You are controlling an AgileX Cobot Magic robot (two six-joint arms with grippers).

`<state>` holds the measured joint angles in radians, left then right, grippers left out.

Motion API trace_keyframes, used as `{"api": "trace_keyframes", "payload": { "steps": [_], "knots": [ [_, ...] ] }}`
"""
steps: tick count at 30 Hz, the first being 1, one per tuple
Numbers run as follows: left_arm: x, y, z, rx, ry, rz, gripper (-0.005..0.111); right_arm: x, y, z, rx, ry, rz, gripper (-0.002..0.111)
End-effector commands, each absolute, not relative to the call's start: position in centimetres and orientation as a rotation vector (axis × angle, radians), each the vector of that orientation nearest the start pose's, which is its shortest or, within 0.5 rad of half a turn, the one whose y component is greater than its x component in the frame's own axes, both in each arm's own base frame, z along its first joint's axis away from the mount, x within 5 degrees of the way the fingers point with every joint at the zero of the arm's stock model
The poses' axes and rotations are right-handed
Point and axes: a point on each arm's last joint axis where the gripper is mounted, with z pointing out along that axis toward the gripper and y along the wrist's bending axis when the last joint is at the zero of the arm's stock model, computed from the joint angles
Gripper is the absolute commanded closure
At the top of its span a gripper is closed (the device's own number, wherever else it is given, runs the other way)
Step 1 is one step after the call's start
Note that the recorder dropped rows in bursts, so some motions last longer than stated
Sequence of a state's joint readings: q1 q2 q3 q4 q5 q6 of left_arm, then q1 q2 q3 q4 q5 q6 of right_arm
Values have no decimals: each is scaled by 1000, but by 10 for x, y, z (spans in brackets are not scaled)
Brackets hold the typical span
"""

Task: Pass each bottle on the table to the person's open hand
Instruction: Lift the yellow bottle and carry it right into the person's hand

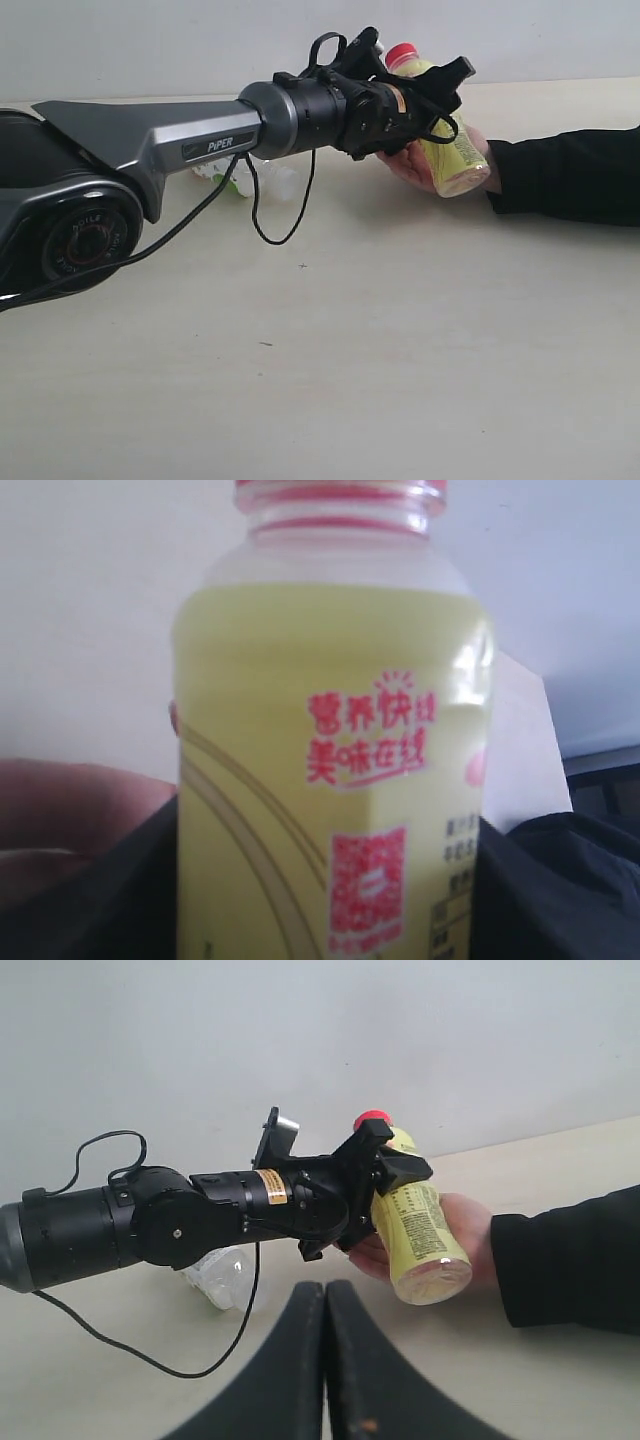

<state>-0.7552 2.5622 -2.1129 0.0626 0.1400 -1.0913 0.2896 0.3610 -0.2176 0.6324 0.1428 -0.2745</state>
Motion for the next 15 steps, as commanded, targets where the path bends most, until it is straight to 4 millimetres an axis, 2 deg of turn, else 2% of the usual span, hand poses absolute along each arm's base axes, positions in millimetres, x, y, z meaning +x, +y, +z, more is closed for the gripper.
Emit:
{"api": "trace_keyframes", "payload": {
  "steps": [1, 3, 6, 10, 15],
  "knots": [
    [426, -394, 136, -424, 2243, -1069, 61, 84, 32, 251, -5, 1762, 536, 108],
    [425, -393, 135, -469, 2254, -1077, 44, 84, 32, 251, -5, 1762, 536, 108],
    [425, -393, 134, -471, 2264, -1066, 29, 84, 32, 251, -5, 1762, 536, 108],
    [423, -394, 133, -471, 2282, -1053, 19, 84, 32, 251, -5, 1762, 536, 108],
    [418, -395, 130, -470, 2336, -1004, 16, 84, 32, 251, -5, 1762, 536, 108]
  ]
}}
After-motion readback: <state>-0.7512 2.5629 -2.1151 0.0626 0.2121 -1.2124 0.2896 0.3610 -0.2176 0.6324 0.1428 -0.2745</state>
